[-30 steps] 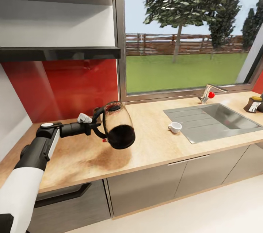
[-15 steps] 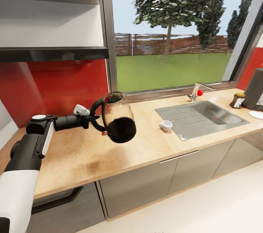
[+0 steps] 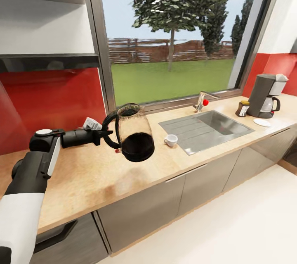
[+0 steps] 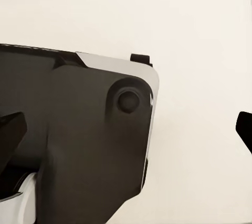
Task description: Set up a coffee station on the kitchen countertop: keep the coffee maker on the countertop, move the bottle of coffee from the kitchen shelf to the counter next to the coffee maker, place a paper coffee filter on top of the coffee maker, put the saucer next to the coffee maker with the coffee cup on the saucer, and place the electric kettle next to the coffee maker.
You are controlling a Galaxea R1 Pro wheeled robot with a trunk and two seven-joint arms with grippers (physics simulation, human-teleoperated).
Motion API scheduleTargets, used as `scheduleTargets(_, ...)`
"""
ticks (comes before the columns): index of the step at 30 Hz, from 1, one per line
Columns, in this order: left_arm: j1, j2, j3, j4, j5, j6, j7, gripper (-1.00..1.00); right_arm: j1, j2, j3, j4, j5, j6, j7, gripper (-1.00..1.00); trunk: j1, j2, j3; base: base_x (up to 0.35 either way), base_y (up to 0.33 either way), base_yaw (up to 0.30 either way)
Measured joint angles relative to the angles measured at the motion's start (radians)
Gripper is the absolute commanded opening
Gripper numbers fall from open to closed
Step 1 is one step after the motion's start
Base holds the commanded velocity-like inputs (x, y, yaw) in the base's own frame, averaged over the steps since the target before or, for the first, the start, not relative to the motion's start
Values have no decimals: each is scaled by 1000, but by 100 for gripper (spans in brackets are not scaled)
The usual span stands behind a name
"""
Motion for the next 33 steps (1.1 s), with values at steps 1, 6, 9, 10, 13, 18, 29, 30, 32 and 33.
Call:
scheduleTargets(1, 0, 0, 0, 1, 0, 0, 0, -100, 0, 0, 0, 0, 0, 0, 0, 100, 0, 0, 0, 0, 0, -266)
scheduleTargets(6, 0, 0, 1, 3, 0, 0, -1, -100, 0, 0, 0, -1, 0, 0, 0, 100, 0, 0, 2, 0, 0, -266)
scheduleTargets(9, 0, 0, 0, 4, 1, 0, -2, -100, 0, 0, 0, -1, 0, 0, 0, 100, 0, 0, 3, 0, 0, -266)
scheduleTargets(10, 0, 1, 0, 4, 1, 0, -3, -100, 0, 0, -1, -1, 0, 0, 0, 100, 0, 0, 4, 0, 0, -266)
scheduleTargets(13, 0, 2, 2, 4, 2, 0, -3, -100, 0, 0, -1, -1, 0, 0, 0, 100, 0, 0, 5, 0, 0, -267)
scheduleTargets(18, 0, 4, 3, 5, 2, 0, -3, -100, 0, 0, -1, -1, 0, 0, -1, 100, 0, 0, 7, 0, 0, -266)
scheduleTargets(29, 1, 8, 3, 6, -1, 0, -3, -100, 0, 0, -1, -1, 0, 0, 0, 100, 0, 0, 11, 0, 0, -267)
scheduleTargets(30, 1, 7, 2, 6, -1, 0, -3, -100, 0, 0, -1, -1, 0, 0, 0, 100, 0, 0, 11, 0, 0, -267)
scheduleTargets(32, 1, 6, 2, 6, -1, 0, -3, -100, 0, 0, -1, 0, 0, 0, -1, 100, 0, 0, 12, 0, 0, -267)
scheduleTargets(33, 1, 5, 2, 6, -2, 0, -3, -100, 0, 0, -1, 0, 0, 0, -1, 100, 0, 0, 12, 0, 0, -267)
